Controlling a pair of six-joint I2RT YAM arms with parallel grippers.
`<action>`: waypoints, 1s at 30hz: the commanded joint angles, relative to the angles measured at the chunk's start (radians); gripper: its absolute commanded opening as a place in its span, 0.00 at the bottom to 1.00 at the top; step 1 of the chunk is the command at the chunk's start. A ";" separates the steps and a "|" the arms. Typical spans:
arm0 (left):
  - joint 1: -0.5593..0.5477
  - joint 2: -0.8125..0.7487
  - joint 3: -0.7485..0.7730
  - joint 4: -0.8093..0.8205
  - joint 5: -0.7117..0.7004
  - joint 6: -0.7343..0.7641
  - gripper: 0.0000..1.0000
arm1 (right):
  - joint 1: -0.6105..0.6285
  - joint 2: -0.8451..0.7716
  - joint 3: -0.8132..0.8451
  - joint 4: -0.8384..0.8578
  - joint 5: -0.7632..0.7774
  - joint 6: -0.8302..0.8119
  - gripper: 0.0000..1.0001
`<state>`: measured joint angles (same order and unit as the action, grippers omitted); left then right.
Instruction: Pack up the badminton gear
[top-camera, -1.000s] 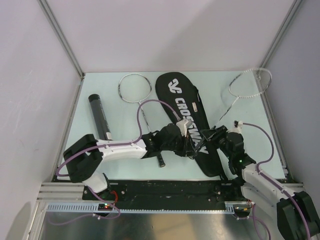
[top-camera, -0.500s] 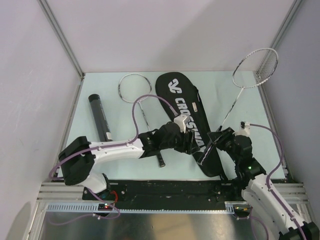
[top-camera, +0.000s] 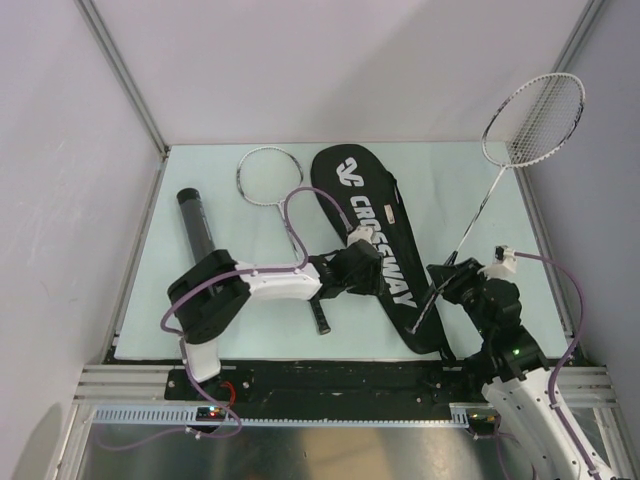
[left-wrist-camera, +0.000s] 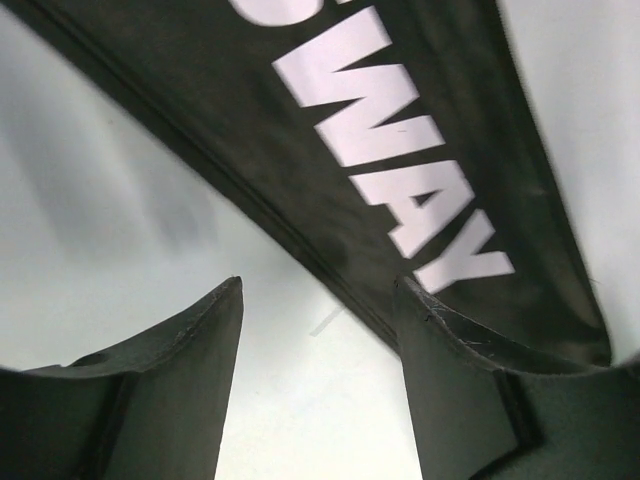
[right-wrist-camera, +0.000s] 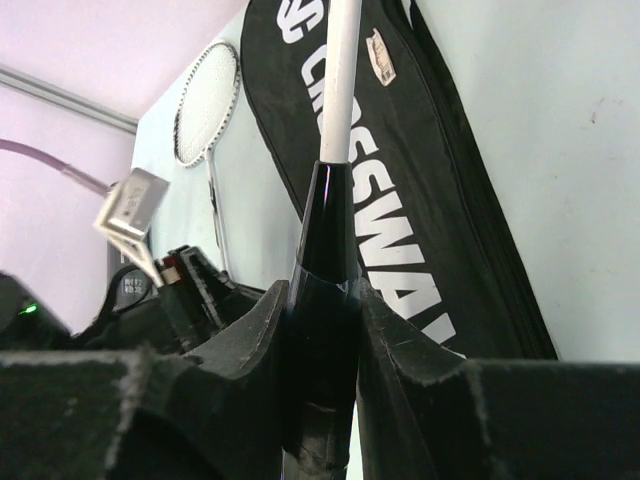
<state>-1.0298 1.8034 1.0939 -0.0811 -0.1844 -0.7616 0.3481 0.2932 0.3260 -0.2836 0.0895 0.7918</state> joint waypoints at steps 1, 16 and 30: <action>0.024 0.055 0.029 -0.013 -0.060 -0.027 0.65 | -0.003 -0.027 0.053 0.011 -0.004 -0.052 0.00; 0.137 0.116 0.081 -0.056 -0.016 0.129 0.05 | 0.000 -0.030 0.048 -0.012 -0.054 -0.042 0.00; 0.345 -0.135 0.050 -0.169 -0.013 0.477 0.54 | 0.066 0.001 0.038 -0.119 -0.150 0.017 0.00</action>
<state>-0.6834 1.7706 1.1336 -0.2199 -0.1707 -0.3969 0.3969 0.2993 0.3260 -0.4191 -0.0475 0.8104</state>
